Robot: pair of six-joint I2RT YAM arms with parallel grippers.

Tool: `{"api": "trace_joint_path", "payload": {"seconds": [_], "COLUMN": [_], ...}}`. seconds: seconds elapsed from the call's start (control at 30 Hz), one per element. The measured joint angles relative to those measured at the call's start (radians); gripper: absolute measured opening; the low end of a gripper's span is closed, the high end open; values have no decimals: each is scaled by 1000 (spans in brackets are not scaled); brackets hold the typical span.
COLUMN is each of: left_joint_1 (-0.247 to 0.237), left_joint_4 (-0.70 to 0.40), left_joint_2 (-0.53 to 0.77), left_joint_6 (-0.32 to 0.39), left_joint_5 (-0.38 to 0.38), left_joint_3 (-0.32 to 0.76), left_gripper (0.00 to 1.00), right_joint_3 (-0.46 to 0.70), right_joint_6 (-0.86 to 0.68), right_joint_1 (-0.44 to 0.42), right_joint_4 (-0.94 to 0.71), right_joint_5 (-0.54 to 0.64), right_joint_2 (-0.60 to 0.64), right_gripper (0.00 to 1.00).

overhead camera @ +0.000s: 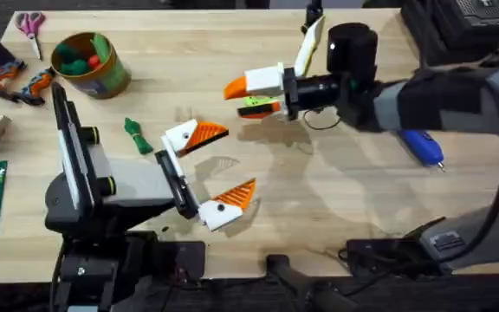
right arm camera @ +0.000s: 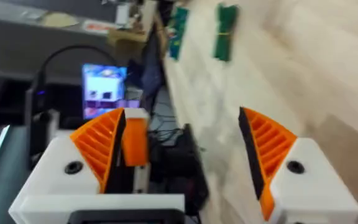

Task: Pick up the gripper from the table and insert it into the empty holder that is missing its gripper. Then pick up a screw, insert it into the mounting hole, and use the screwdriver to tighten it. Finally, clean up the table by picking up the vegetable and placing it into the bucket.

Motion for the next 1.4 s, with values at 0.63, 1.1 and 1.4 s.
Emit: {"api": "trace_joint_path", "payload": {"seconds": [0.63,1.1,1.4], "left_joint_1": [0,0,0], "left_joint_4": [0,0,0], "left_joint_2": [0,0,0], "left_joint_6": [0,0,0], "left_joint_5": [0,0,0], "left_joint_3": [0,0,0], "left_gripper": [985,986,986], "right_joint_3": [517,518,518], "right_joint_6": [-911,-1084,-1088], "right_joint_1": [-54,107,100], "right_joint_4": [-1122,-1122,-1083], "right_joint_5": [499,931,993], "right_joint_2": [0,5,92], "right_gripper": [993,994,993]}}
